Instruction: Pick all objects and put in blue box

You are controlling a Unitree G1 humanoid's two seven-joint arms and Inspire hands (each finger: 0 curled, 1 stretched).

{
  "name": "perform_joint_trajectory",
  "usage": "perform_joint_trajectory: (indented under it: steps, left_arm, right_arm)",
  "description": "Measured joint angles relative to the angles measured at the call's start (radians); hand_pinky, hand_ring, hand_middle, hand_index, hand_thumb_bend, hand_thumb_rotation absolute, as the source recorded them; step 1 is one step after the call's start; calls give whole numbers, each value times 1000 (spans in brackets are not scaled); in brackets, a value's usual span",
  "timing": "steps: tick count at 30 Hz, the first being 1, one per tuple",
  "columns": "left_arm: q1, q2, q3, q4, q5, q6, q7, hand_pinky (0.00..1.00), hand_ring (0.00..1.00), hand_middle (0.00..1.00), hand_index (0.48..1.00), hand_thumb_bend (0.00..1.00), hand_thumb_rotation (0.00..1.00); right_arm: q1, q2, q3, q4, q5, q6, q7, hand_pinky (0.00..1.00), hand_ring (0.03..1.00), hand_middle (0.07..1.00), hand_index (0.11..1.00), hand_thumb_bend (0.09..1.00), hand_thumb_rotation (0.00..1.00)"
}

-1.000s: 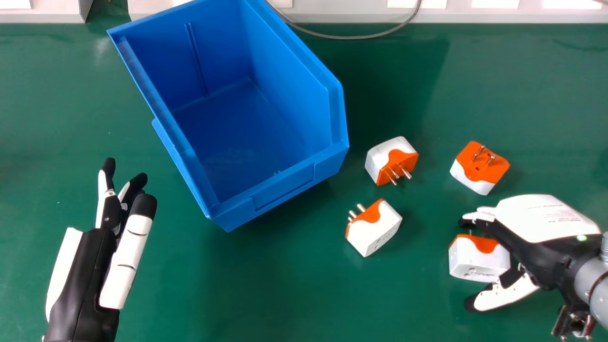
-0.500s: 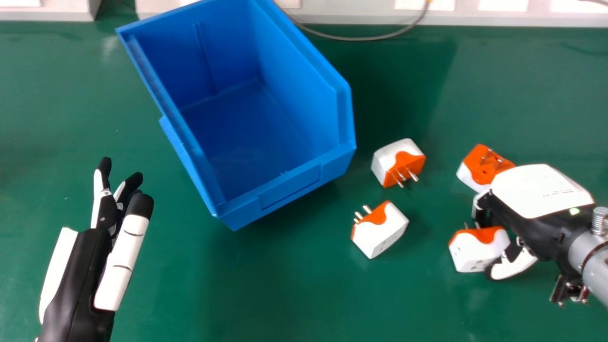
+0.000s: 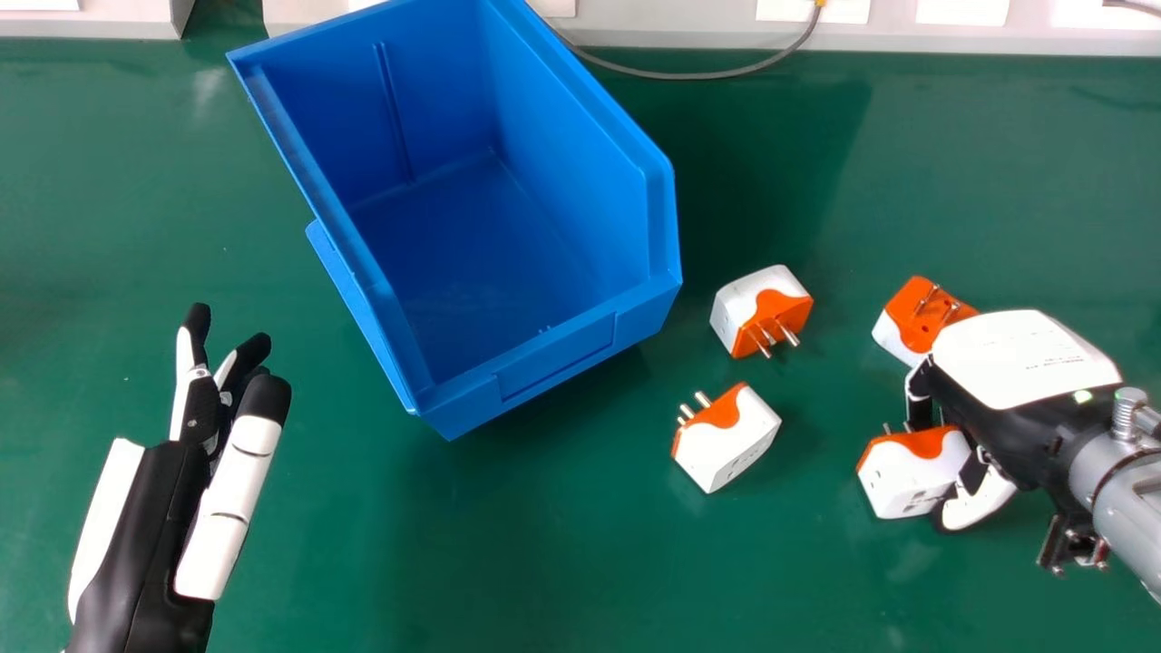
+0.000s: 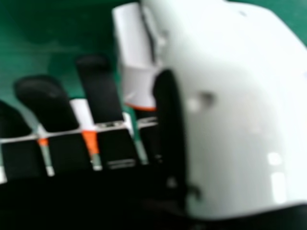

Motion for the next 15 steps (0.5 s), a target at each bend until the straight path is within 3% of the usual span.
perform_joint_trajectory:
  steps: [10,15]
  left_arm:
    - [-7,0,2,0,0,6,-2,924,951,963,959,683,1000]
    - [-22,2,2,2,1,12,-2,923,950,963,960,683,1000]
  right_arm:
    - [127,-21,-71,-166,72,22,54,255,281,476,465,519,0]
    - [247,-29,-172,-353,121,22,68,235,284,433,502,513,0]
